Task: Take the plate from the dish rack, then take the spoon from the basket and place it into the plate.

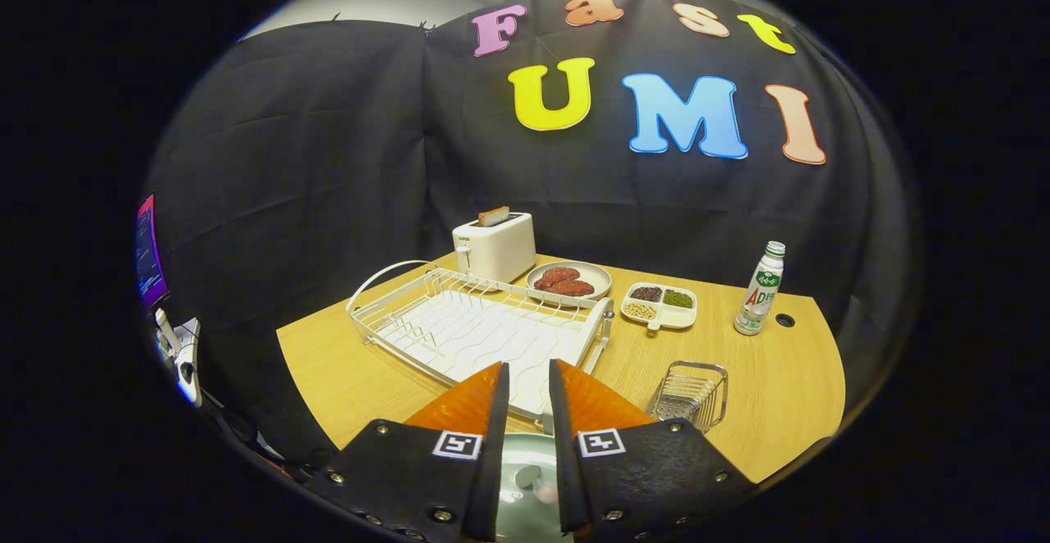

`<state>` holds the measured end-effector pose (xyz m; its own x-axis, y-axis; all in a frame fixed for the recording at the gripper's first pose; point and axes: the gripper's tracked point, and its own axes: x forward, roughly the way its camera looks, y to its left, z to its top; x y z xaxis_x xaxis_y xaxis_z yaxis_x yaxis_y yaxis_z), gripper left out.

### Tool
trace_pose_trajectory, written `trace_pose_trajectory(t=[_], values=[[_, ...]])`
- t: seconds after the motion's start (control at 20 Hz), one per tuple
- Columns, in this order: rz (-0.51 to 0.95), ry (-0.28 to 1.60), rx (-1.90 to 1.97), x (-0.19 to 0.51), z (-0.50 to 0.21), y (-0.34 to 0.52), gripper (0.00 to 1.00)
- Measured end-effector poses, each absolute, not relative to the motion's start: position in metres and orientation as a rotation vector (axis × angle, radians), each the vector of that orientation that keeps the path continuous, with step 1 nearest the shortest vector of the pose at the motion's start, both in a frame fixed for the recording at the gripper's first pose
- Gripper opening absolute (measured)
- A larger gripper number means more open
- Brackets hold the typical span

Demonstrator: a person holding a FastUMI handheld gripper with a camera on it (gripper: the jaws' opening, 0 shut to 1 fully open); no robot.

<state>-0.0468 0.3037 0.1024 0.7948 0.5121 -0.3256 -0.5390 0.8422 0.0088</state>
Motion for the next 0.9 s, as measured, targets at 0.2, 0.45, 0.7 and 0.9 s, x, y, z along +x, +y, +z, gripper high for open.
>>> trace_pose_trajectory(t=[0.2,0.45,0.7,0.9], values=[[0.479,0.288,-0.092,-0.040,0.122,0.267,0.29],[0.285,0.085,-0.045,-0.025,0.215,0.202,0.28],[0.114,-0.197,0.004,-0.025,0.320,0.159,0.72],[0.093,-0.211,0.020,-0.028,0.324,0.156,0.95]])
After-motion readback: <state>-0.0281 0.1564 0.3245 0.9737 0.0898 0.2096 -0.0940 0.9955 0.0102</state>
